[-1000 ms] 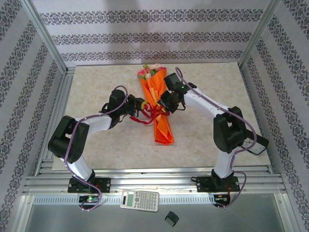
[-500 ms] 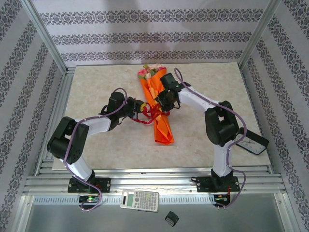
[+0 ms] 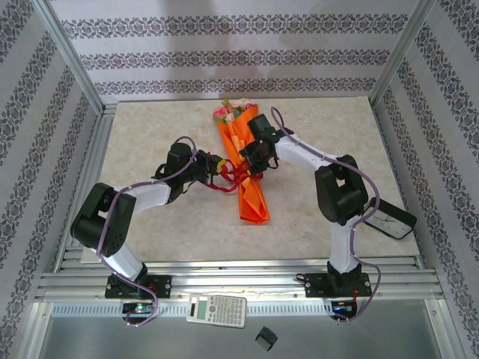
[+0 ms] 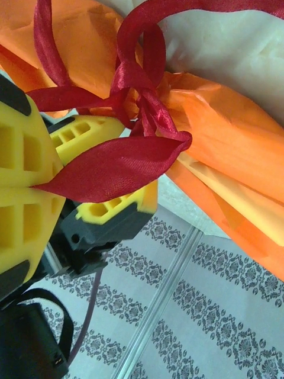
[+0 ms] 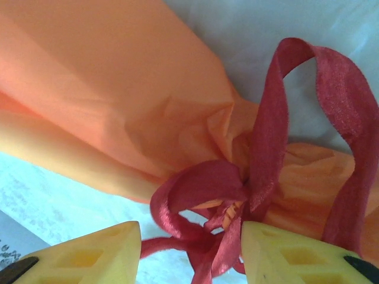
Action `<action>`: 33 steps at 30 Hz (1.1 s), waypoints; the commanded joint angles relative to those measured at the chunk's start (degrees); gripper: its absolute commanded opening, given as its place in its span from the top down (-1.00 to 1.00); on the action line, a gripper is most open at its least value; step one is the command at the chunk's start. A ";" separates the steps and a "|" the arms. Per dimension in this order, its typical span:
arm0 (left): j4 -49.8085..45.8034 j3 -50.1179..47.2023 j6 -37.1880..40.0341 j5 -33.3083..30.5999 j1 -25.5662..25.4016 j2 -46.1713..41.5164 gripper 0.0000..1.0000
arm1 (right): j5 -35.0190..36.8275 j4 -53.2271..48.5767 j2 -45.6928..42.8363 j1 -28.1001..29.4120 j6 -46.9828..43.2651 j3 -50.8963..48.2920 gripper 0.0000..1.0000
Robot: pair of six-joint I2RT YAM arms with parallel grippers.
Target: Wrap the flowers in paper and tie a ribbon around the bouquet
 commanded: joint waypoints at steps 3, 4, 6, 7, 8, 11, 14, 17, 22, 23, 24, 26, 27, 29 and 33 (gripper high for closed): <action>1.49 -1.02 -0.29 -0.85 -0.89 -1.93 1.00 | 1.74 -0.30 1.20 0.23 1.79 0.21 0.11; 1.51 -1.04 -0.41 -0.75 -0.98 -1.96 1.00 | 1.87 -0.34 1.28 0.16 1.81 0.32 0.19; 1.62 -1.25 -0.50 -0.87 -0.93 -2.05 1.00 | 1.93 -0.47 1.46 0.10 1.88 0.59 0.36; 1.64 -1.31 -0.48 -0.88 -0.93 -2.10 1.00 | 2.15 -0.57 1.34 0.07 1.85 0.68 0.42; 1.52 -1.39 -0.50 -0.84 -0.93 -2.22 1.00 | 2.41 -0.70 1.24 0.08 1.82 0.61 0.51; 1.63 -1.74 -0.56 -0.97 -0.93 -2.40 1.00 | 3.12 -1.00 0.76 0.18 1.83 0.42 0.74; 1.68 -2.06 -0.68 -0.92 -0.94 -2.52 1.00 | 3.56 -1.09 0.17 0.27 2.05 0.20 0.79; 1.63 -2.20 -0.83 -0.82 -0.93 -2.65 1.00 | 4.04 -1.10 -0.37 0.36 2.12 0.20 0.86; 0.54 -4.06 -3.08 -1.16 -0.89 -3.40 0.83 | 3.87 -0.12 -1.32 0.71 2.10 -0.10 1.00; -0.95 -4.67 -3.79 -1.48 -0.93 -4.10 0.70 | 3.86 0.02 -1.62 0.79 2.10 -0.36 1.00; -3.01 -5.36 -4.25 -2.04 -0.93 -5.15 0.57 | 3.87 0.34 -2.15 0.88 1.91 -0.76 1.00; -7.87 -6.25 -4.42 -3.49 -0.87 -7.60 0.41 | 3.96 0.82 -3.13 0.97 1.84 -1.76 1.00; -11.06 -6.41 -4.52 -4.53 -0.93 -9.32 0.34 | 3.88 1.30 -3.50 0.97 1.80 -2.39 1.00; -16.02 -6.25 -5.09 -6.84 -0.93 -12.48 0.30 | 3.53 2.43 -4.10 0.97 1.98 -3.62 1.00; -21.56 -3.80 -10.05 -9.62 -2.26 -16.09 0.28 | 2.82 4.18 -4.73 1.06 2.17 -5.00 1.00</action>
